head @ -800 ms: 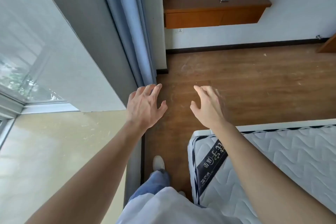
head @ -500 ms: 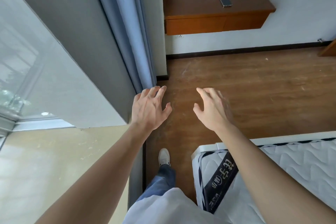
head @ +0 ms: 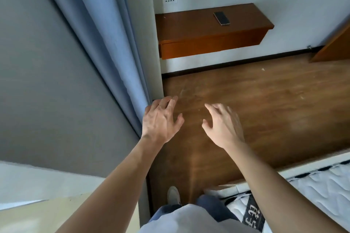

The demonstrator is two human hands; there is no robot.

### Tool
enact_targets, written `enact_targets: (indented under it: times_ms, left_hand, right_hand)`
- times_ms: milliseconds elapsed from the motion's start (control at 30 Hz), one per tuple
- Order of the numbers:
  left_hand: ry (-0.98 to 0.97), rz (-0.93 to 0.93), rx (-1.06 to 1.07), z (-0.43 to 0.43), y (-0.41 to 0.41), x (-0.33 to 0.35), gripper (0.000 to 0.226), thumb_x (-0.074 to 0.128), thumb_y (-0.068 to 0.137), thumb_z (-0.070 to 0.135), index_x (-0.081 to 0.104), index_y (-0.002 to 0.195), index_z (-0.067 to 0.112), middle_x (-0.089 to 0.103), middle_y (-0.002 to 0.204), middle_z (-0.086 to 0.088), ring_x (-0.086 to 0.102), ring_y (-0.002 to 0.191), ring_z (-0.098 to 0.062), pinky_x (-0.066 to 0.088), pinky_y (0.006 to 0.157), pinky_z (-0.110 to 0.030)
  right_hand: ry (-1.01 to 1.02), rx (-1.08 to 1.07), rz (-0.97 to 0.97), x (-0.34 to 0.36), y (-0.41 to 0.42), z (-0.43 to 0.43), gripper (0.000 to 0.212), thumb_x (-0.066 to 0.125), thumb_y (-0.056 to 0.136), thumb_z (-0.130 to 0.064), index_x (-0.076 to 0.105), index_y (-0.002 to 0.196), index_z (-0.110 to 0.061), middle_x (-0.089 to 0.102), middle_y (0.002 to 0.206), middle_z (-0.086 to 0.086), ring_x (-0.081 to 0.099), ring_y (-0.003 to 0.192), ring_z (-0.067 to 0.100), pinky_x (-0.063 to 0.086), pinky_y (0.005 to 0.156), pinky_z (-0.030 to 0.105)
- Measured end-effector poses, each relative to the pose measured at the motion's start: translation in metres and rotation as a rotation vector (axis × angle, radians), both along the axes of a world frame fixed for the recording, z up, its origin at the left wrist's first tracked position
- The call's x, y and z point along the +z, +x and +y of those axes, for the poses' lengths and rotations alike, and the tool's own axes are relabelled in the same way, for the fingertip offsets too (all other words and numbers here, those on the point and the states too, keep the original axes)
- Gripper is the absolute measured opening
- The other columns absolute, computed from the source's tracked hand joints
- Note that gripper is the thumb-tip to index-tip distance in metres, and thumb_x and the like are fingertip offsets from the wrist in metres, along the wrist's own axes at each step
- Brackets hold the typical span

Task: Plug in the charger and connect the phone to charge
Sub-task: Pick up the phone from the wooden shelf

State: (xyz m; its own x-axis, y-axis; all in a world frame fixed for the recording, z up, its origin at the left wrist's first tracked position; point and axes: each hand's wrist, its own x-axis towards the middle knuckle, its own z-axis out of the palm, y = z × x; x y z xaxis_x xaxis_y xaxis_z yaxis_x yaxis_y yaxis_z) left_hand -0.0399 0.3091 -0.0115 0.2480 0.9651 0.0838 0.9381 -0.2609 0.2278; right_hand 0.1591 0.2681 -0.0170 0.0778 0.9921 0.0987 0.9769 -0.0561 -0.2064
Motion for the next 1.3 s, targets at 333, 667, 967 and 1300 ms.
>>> enact_targets:
  times_ms: [333,667,967,1300]
  left_hand:
    - [0.008,0.036,-0.072,0.087,0.027,-0.012,0.061,0.041,0.093,0.054,0.033,0.148,0.029,0.050,0.145,0.003,0.045,0.132,-0.023,0.038,0.109,-0.047]
    - [0.019,0.054,-0.108,0.227,0.104,-0.013,0.059,0.043,0.093,0.055,0.036,0.146,0.030,0.046,0.149,0.003,0.043,0.136,-0.021,0.039,0.112,-0.045]
    - [0.030,0.102,-0.181,0.363,0.221,-0.012,0.057,0.042,0.092,0.057,0.042,0.141,0.029,0.052,0.144,0.004,0.048,0.130,-0.018,0.043,0.107,-0.043]
    - [0.038,0.098,-0.186,0.451,0.283,-0.006,0.056,0.040,0.094,0.052,0.046,0.143,0.027,0.055,0.142,0.003,0.049,0.129,-0.018,0.044,0.105,-0.038]
  right_hand:
    - [-0.037,-0.050,-0.044,-0.001,0.025,0.083,0.053,0.058,0.089,-0.040,0.051,0.138,-0.022,0.062,0.132,0.008,0.058,0.119,0.028,0.045,0.102,0.043]
    - [-0.013,-0.046,-0.018,-0.004,0.095,0.215,0.054,0.057,0.091,-0.042,0.047,0.141,-0.025,0.059,0.136,0.005,0.051,0.129,0.025,0.042,0.108,0.043]
    - [0.009,-0.102,0.034,0.007,0.206,0.341,0.054,0.060,0.090,-0.042,0.050,0.139,-0.024,0.059,0.138,0.005,0.052,0.130,0.026,0.044,0.109,0.046]
    - [-0.033,-0.135,0.048,-0.014,0.272,0.427,0.055,0.060,0.089,-0.040,0.048,0.140,-0.024,0.059,0.136,0.004,0.051,0.130,0.024,0.043,0.109,0.046]
